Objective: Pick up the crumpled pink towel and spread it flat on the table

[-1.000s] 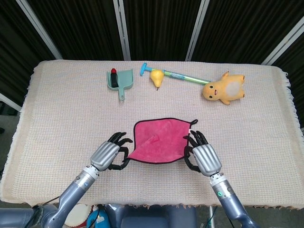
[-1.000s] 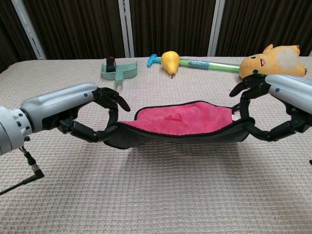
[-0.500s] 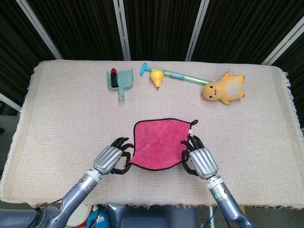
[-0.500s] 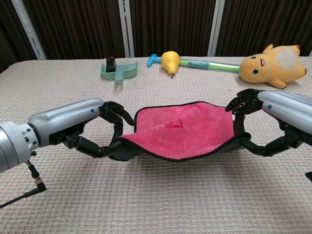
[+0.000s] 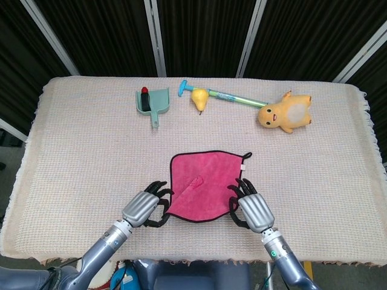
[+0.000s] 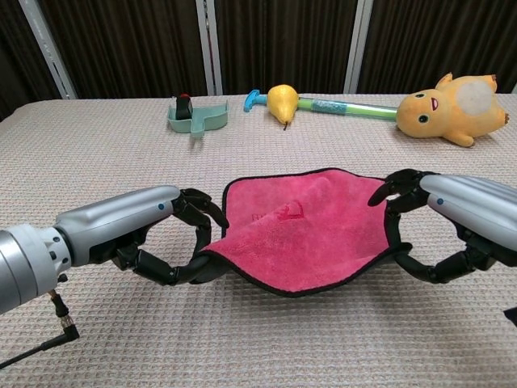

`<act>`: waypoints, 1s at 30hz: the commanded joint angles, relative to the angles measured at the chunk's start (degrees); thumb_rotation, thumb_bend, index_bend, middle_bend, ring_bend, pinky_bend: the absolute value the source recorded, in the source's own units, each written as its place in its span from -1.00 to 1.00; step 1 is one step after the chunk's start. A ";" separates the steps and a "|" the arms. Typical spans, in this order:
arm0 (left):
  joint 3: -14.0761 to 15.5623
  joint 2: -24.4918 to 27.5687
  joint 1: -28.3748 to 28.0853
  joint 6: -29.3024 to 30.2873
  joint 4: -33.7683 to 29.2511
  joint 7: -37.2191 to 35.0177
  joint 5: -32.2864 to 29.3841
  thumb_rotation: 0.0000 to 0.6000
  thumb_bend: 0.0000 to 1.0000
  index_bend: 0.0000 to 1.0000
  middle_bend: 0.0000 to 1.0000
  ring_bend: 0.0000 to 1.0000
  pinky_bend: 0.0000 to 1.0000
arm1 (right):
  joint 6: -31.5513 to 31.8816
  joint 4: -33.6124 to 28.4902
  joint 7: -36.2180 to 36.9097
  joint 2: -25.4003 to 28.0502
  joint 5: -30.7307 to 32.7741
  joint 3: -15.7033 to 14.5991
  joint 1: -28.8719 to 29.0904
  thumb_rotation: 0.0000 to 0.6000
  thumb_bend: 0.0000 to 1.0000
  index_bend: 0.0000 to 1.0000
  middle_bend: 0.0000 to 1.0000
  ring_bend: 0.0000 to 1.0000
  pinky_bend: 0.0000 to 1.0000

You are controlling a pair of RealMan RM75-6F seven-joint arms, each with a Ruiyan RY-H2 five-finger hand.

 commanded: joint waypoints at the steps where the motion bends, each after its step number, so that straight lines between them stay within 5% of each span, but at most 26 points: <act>1: 0.08 -0.05 0.11 -0.15 0.05 0.11 0.11 1.00 -0.15 0.14 -0.64 -1.00 -0.93 | -0.19 0.06 -0.04 -0.09 0.07 -0.04 -0.18 1.00 -0.01 0.23 -0.56 -0.93 -0.87; 7: 0.19 0.52 0.05 -1.25 -0.22 0.52 -0.18 1.00 -0.24 -0.02 -0.69 -1.00 -0.93 | -1.24 -0.32 -0.58 0.57 0.67 -0.23 -0.34 1.00 -0.01 0.11 -0.56 -0.94 -0.87; 13: 0.27 1.40 -0.11 -2.44 -0.52 0.97 -0.82 1.00 -0.48 -0.24 -0.75 -1.00 -0.94 | -2.33 -0.82 -1.99 1.16 1.26 -0.61 -0.34 1.00 -0.02 -0.40 -0.67 -1.00 -0.90; 18: 0.00 3.10 -0.31 -3.28 -1.17 1.35 -1.50 1.00 -0.68 -0.44 -0.82 -1.00 -0.97 | -3.54 -1.61 -3.39 1.97 2.89 -0.64 -0.35 1.00 -0.25 -0.93 -0.89 -1.00 -0.95; 25: -0.47 4.53 -0.28 -3.40 -1.55 1.40 -1.94 1.00 -1.00 -0.76 -0.88 -1.00 -0.99 | -3.02 -2.79 -5.50 3.06 4.27 0.06 -0.61 1.00 -0.44 -1.00 -1.00 -1.00 -1.00; 30: -0.56 5.08 0.00 -2.60 -1.23 2.15 -1.54 1.00 -0.96 -0.59 -0.84 -1.00 -0.99 | -0.54 -3.41 -4.55 3.94 3.86 0.95 -1.67 1.00 -0.44 -1.00 -1.00 -1.00 -1.00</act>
